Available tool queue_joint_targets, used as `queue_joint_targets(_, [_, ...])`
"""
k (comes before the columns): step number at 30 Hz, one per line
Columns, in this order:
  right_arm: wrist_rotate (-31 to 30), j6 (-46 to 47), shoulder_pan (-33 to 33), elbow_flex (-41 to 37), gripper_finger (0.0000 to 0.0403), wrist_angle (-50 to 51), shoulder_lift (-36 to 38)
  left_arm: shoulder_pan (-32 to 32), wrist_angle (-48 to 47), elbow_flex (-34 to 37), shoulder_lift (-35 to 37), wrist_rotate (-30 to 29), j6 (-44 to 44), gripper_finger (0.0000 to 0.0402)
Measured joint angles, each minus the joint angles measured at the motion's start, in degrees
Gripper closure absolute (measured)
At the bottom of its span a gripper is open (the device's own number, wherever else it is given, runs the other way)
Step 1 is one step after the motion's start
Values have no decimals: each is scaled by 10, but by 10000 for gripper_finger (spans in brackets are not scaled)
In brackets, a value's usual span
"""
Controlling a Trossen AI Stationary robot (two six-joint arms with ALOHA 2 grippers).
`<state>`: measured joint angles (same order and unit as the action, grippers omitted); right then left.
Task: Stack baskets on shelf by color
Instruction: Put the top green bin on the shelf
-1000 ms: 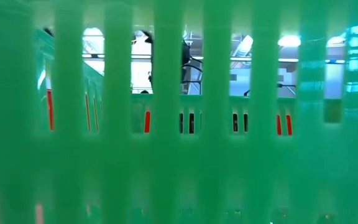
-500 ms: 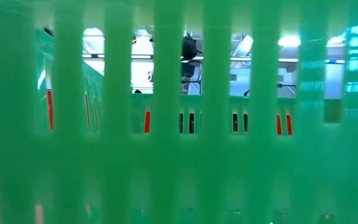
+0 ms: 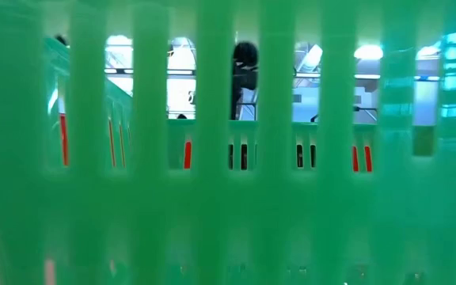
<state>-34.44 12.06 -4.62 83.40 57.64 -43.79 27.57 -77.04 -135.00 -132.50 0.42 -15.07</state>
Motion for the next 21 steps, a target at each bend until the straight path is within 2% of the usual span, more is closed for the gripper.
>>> queue_joint_targets(3, [0, 1, 0, 0, 402, -4, 0, -11, 1, 0, 3, -12, 148, 398])
queue_joint_targets(6, [0, 1, 0, 0, 402, -4, 0, -28, 6, 0, 3, -7, 216, 401])
queue_joint_targets(10, [0, -4, 0, 0, 402, -3, 0, -47, 46, 0, 3, -18, 203, 401])
queue_joint_targets(14, [0, -16, -2, 0, 402, -3, 0, -47, 131, 0, 3, -50, 222, 401])
queue_joint_targets(18, [4, -16, -2, 0, 402, 2, 0, -39, 122, 0, 4, -20, 202, 401])
queue_joint_targets(21, [14, -16, -2, 0, 402, 4, 0, -35, 99, 0, 4, -24, 191, 399])
